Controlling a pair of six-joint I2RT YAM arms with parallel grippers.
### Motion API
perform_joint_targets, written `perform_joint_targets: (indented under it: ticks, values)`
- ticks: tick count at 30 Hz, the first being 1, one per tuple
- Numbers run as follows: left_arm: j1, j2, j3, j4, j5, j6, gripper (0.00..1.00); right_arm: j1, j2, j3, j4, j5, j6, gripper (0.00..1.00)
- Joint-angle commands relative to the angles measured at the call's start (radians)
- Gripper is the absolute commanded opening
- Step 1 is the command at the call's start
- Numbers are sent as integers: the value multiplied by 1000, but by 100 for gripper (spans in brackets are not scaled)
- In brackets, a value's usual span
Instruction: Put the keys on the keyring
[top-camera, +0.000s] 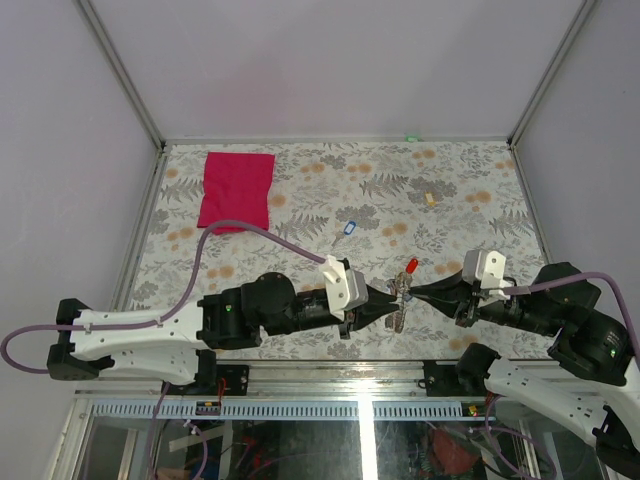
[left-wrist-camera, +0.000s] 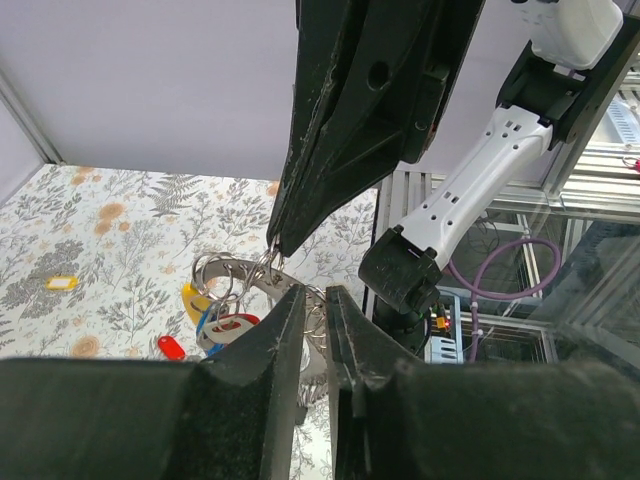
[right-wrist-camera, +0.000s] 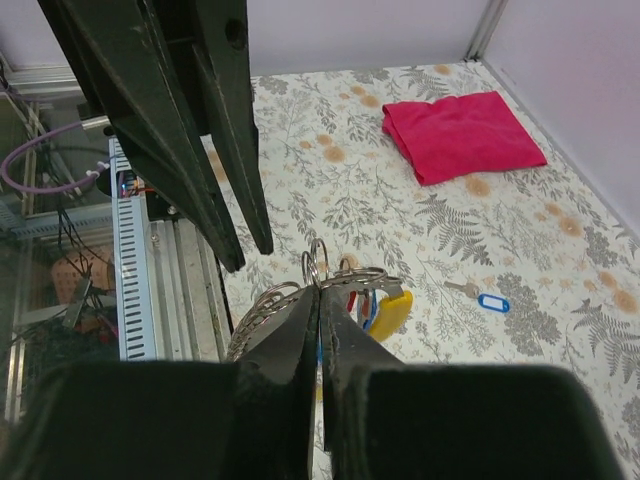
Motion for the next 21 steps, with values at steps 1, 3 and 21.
perform_joint_targets:
  ticks: [1,3,21]
  values:
    - [-4,10,41,43,9,17,14,-1,-6,10,102,-37,-12,0]
    - [-5,14,44,40,4,18,14,-1,-7,9,106,-50,-10,0]
    - [-5,-2,34,29,-40,18,13,-1,-21,8,107,-82,-19,0]
